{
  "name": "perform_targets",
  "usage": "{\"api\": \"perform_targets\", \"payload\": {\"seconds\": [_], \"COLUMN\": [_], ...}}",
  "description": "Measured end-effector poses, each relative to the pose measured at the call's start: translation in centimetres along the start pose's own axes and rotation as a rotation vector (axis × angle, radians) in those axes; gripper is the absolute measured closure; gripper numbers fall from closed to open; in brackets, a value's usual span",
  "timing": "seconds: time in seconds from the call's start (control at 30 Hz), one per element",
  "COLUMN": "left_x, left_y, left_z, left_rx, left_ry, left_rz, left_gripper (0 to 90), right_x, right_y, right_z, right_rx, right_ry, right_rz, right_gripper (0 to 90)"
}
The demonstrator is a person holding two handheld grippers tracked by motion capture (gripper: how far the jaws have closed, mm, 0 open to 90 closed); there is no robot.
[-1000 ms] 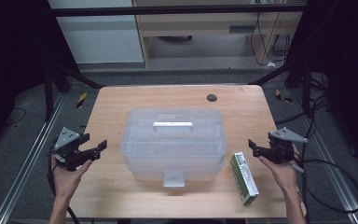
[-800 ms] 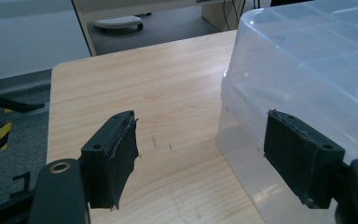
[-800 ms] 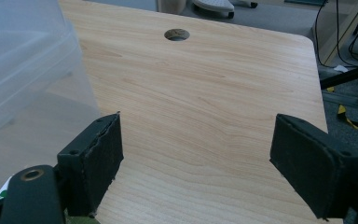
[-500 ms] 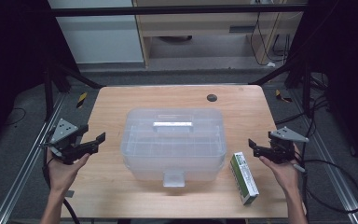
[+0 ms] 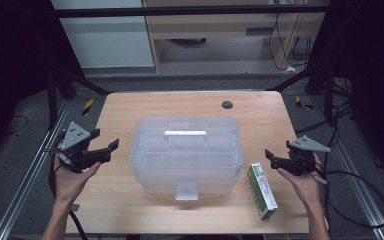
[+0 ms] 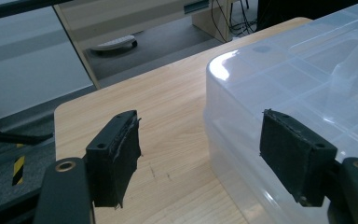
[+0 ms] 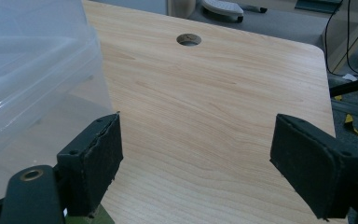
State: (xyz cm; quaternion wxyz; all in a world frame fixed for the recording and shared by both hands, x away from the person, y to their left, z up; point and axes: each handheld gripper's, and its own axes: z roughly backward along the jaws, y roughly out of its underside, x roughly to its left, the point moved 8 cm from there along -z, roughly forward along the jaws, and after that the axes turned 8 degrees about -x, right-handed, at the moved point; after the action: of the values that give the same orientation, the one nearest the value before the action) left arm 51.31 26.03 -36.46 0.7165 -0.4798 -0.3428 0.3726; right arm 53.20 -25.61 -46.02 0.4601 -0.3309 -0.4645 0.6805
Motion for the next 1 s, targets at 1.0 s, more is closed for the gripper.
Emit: {"api": "perform_targets", "payload": {"seconds": [1.0], "left_x": [-4.2], "left_y": [-2.7], "left_z": [-2.8], "left_rx": [0.037], "left_ry": [0.09], "left_rz": [-0.168], "left_gripper": [27.2], "right_x": [0.0], "right_y": [0.5], "right_z": [0.0], "right_rx": [0.025], "right_ry": [-0.005], "right_rz": [0.0], "right_gripper": [16.8]}}
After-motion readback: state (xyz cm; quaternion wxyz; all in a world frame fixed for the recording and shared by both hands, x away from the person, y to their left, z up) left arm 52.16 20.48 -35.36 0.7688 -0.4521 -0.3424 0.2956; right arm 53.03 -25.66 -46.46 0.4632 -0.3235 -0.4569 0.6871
